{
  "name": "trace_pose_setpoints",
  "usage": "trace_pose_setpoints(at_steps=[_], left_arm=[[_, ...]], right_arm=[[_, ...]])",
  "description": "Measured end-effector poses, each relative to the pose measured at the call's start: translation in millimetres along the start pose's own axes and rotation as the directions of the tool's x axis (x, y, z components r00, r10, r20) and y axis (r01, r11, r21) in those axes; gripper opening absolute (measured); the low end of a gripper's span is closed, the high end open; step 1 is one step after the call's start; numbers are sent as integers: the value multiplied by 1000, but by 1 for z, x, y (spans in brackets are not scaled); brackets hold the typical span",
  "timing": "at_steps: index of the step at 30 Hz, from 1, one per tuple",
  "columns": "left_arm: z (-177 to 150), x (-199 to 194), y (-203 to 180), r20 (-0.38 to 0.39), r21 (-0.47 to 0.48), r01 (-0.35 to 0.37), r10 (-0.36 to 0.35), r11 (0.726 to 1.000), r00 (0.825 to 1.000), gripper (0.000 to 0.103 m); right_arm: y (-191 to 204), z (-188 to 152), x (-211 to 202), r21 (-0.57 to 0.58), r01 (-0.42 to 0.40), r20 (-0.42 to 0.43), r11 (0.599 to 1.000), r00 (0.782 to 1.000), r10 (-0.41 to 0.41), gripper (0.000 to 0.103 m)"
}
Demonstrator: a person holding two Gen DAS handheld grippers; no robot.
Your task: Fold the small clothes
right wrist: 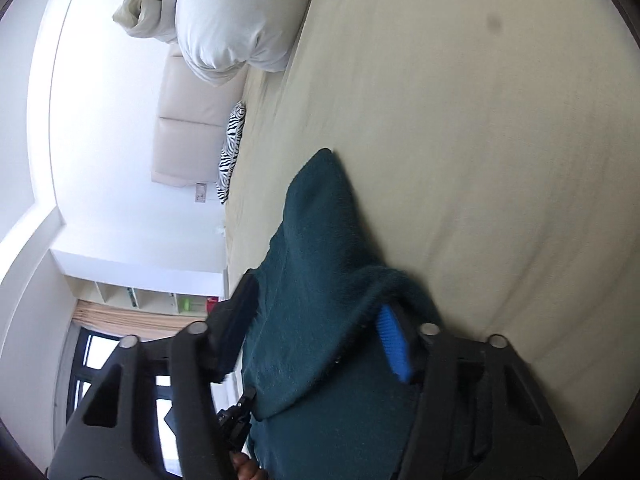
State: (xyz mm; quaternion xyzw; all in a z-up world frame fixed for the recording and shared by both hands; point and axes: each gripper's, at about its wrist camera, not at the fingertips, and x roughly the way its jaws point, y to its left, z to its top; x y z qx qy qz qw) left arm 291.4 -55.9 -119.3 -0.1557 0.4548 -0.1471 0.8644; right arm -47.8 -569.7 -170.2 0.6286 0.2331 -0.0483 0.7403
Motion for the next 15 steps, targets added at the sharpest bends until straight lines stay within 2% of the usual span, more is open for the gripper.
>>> trace_pose_setpoints(at_steps=[2,4,5,7,10,12,14,15], left_arm=[[0,1,-2,-1,15,1,-1,1000,1000,8],[-2,2,0,-3,17,4,-4,1000,1000,8],[-4,2,1,-3,14,4,-4,1000,1000,8],[-5,2,0,2,13,3,-3,1000,1000,8],[-7,2,-2,9,16,2,-2,1000,1000,8],[-8,3,-1,10,21,3,-4,1000,1000,8],[-9,6,-1,9,20,2,-2,1000,1000,8],[-9,6,-1,14,24,0,0,1000,1000,8]], right_arm=[[2,-5,-5,-46,-10,-5,999,1000,10,52],[10,-11,-9,-76,6,-43,997,999,-9,58],[18,-13,-15,-96,-15,-60,995,998,9,61],[40,-12,-25,-189,-5,-53,982,999,-5,61],[72,-2,-22,-344,125,30,931,992,-122,61],[87,14,-4,-402,229,39,886,972,-233,61],[98,26,3,-424,293,72,857,954,-290,61],[104,30,11,-462,328,98,824,942,-320,61]])
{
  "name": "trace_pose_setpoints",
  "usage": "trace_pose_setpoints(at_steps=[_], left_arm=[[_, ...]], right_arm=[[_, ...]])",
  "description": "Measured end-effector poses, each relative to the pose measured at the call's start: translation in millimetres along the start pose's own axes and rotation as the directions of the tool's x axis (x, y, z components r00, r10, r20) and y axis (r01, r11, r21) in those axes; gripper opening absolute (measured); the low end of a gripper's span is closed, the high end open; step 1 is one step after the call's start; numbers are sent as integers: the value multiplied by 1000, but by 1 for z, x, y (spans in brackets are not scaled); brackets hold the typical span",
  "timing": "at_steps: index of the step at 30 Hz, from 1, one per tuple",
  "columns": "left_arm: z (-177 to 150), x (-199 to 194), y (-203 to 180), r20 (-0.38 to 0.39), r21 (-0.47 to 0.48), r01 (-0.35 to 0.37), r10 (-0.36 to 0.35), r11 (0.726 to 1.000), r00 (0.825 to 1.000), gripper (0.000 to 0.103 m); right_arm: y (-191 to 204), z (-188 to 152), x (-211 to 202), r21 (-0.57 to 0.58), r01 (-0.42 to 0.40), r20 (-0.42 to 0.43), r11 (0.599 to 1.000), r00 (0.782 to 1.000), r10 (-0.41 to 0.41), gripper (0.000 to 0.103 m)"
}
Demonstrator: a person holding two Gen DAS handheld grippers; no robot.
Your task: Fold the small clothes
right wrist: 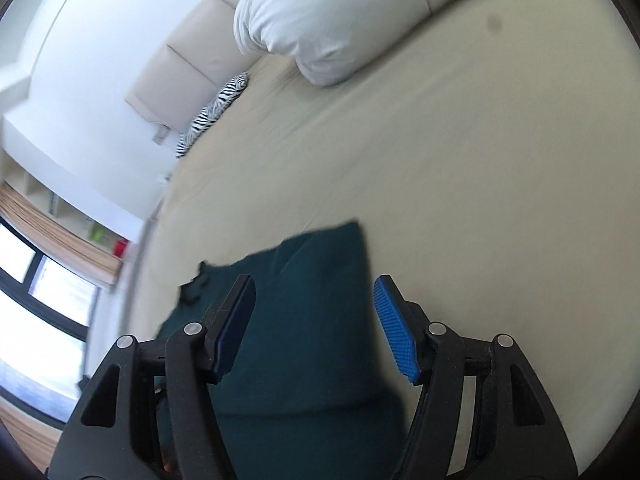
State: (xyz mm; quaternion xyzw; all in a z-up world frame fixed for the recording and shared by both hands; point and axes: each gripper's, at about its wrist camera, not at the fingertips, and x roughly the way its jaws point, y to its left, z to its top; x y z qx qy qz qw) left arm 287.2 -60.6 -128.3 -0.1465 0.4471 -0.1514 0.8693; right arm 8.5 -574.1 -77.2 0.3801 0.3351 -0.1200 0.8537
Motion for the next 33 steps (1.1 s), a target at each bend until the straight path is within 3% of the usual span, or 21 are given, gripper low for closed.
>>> trace_pose_setpoints(at_steps=[3,5,7,8,9,10,15,19,22,25,27,29,31,33], left_arm=[[1,0,1,3,-3,6,-6,1000,1000,8],[4,0,2,4,-3,11,-10,1000,1000,8],[5,-1,2,8,-2,11,-11,1000,1000,8],[6,-2,1,12,-3,9,-9,1000,1000,8],[6,-3,1,17,-1,8,-8,1000,1000,8],[5,-4,-1,25,4,3,-3,1000,1000,8],[-4,-1,4,43,-15,-3,3,1000,999,8],[-7,-4,6,48,-19,3,-2,1000,999,8],[-8,-5,7,49,-24,9,-8,1000,999,8],[-9,-6,8,53,-26,14,-13,1000,999,8],[-9,-6,8,54,-24,12,-11,1000,998,8],[-9,-7,8,53,-24,9,-8,1000,999,8],[-10,-9,8,52,-26,4,-3,1000,999,8],[-11,-12,7,50,-21,-1,2,1000,999,8]], right_arm=[[-1,9,39,-65,82,-90,994,992,-88,58],[-5,6,68,-85,97,-183,992,977,-111,48],[5,4,75,-171,122,-141,978,979,-146,32],[7,5,77,-186,131,-135,974,978,-157,17],[5,6,77,-177,145,-124,973,978,-169,8],[1,8,74,-150,147,-113,978,980,-165,7],[3,7,65,-166,175,-44,970,982,-185,6],[-20,8,82,-133,162,-54,978,984,-171,5],[-16,9,81,-175,159,-59,972,983,-172,6],[-23,11,67,-129,127,-96,984,986,-139,17],[-24,5,50,-106,118,-90,987,988,-128,37],[-19,-9,32,-130,99,-82,987,991,-110,48],[-8,-29,26,-225,105,-111,969,985,-133,48],[1,-47,30,-343,176,-99,923,970,-222,39]])
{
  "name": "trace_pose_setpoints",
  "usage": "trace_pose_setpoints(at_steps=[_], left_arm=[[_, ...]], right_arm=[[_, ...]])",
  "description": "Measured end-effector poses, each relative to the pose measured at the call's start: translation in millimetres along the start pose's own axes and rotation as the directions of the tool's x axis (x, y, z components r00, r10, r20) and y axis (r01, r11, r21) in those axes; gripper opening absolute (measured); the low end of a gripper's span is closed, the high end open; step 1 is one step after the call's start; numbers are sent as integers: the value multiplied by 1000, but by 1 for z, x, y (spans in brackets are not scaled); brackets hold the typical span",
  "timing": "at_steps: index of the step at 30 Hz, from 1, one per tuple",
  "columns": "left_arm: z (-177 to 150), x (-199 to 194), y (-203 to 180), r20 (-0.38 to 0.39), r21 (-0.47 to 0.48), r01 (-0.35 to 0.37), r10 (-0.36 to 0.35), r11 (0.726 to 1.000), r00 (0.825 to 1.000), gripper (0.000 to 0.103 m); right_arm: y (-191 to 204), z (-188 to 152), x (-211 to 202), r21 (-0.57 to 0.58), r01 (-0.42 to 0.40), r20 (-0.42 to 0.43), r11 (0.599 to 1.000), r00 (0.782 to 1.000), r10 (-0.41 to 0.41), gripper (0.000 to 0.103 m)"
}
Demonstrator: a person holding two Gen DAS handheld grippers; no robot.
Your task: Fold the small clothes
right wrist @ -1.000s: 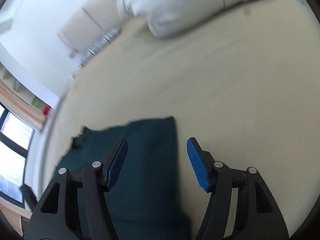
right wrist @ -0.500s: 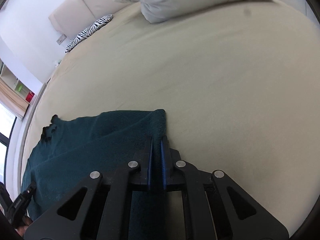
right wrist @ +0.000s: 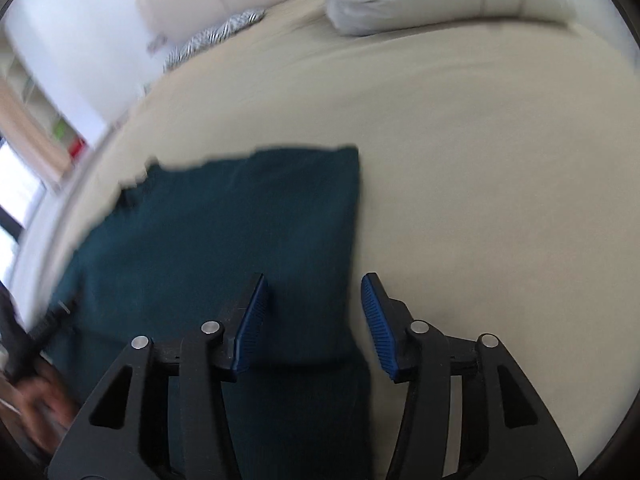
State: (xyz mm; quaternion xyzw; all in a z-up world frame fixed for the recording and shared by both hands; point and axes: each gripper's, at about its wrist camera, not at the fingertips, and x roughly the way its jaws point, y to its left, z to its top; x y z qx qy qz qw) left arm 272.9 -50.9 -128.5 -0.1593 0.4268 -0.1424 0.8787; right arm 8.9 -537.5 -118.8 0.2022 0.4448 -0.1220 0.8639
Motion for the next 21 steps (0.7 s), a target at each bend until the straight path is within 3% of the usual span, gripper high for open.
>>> trace_pose_setpoints(at_steps=[1,3,5,8,13,16,19,21], left_arm=[[0,-1,0,0,1,0,0,1000,1000,8],[-1,-1,0,-2,-1,0,0,1000,1000,8],[-1,1,1,-3,-4,-1,1,1000,1000,8],[4,7,2,-12,-13,0,-1,1000,1000,9],[12,16,3,-29,21,-16,17,1000,999,12],[11,13,4,-27,25,-17,17,1000,999,13],[9,-4,10,-22,-2,-7,7,1000,1000,21],[7,-27,20,4,-22,-5,5,1000,1000,34]], right_arm=[[4,-5,2,-44,41,12,998,999,-40,38],[1,-4,0,-25,50,12,998,999,-50,24],[0,1,-3,-8,51,2,999,999,-51,17],[2,0,-1,-30,77,0,997,997,-77,17],[-20,-11,3,14,-5,38,1000,999,4,16],[-13,-15,3,-25,16,44,1000,999,-15,18],[-16,-15,1,-11,1,41,1000,999,-1,19],[-16,-13,-6,19,4,30,1000,1000,-4,40]])
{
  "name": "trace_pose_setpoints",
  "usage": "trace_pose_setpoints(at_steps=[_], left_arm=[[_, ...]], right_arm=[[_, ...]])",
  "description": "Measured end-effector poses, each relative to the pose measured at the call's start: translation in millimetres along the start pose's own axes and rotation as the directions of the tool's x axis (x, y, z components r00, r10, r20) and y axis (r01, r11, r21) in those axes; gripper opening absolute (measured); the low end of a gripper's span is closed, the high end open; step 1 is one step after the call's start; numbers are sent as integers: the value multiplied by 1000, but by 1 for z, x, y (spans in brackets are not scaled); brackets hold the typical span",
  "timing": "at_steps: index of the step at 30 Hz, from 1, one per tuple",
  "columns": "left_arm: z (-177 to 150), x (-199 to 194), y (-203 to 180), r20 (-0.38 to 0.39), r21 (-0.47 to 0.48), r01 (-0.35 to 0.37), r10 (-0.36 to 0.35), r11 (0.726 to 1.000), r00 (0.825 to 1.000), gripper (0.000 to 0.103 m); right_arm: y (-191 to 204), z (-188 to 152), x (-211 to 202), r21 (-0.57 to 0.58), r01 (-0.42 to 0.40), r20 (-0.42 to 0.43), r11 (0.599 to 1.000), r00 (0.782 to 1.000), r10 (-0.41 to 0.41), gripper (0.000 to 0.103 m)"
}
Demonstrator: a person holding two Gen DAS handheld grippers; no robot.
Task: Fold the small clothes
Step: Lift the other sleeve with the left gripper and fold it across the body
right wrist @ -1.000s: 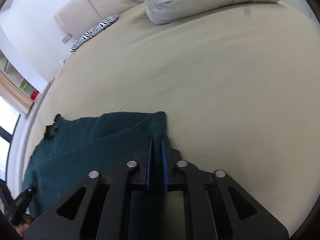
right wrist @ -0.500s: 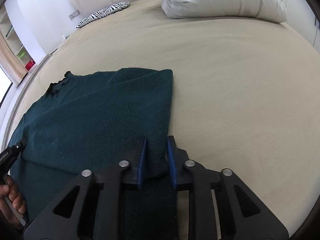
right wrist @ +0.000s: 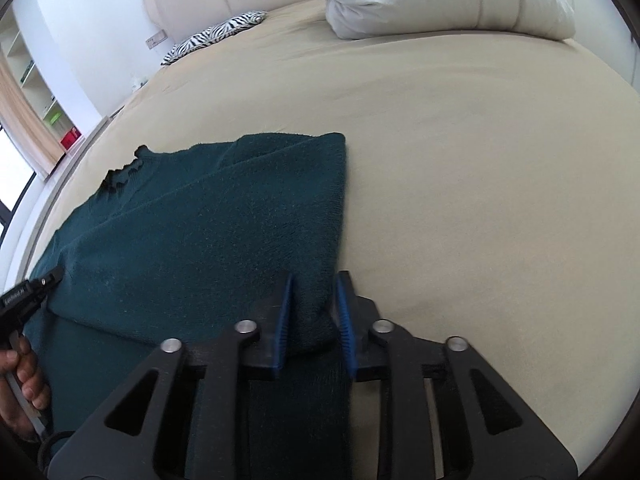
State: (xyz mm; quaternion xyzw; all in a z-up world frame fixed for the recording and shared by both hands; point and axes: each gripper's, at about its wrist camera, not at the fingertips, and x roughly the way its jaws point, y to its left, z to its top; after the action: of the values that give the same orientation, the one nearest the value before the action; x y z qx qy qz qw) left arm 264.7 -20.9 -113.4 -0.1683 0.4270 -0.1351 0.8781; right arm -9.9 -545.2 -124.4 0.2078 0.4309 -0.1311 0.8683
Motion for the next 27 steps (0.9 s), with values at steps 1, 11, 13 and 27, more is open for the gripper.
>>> trace_pose_setpoints(at_steps=[1,11,13,27], left_arm=[[-1,-14,7,23,-8,-6,7,1000,1000,42],[-23,-170,190,242,-487,31,101,873,965,83],[-35,-187,221,273,-587,72,114,807,955,88],[-51,-179,338,332,-839,223,142,496,932,86]], right_arm=[[-1,-1,-8,30,10,3,999,1000,-10,46],[55,-22,-70,18,-136,80,991,988,134,54],[75,-32,-73,10,-205,62,979,977,204,55],[168,-81,-67,18,-392,-42,920,919,393,65]])
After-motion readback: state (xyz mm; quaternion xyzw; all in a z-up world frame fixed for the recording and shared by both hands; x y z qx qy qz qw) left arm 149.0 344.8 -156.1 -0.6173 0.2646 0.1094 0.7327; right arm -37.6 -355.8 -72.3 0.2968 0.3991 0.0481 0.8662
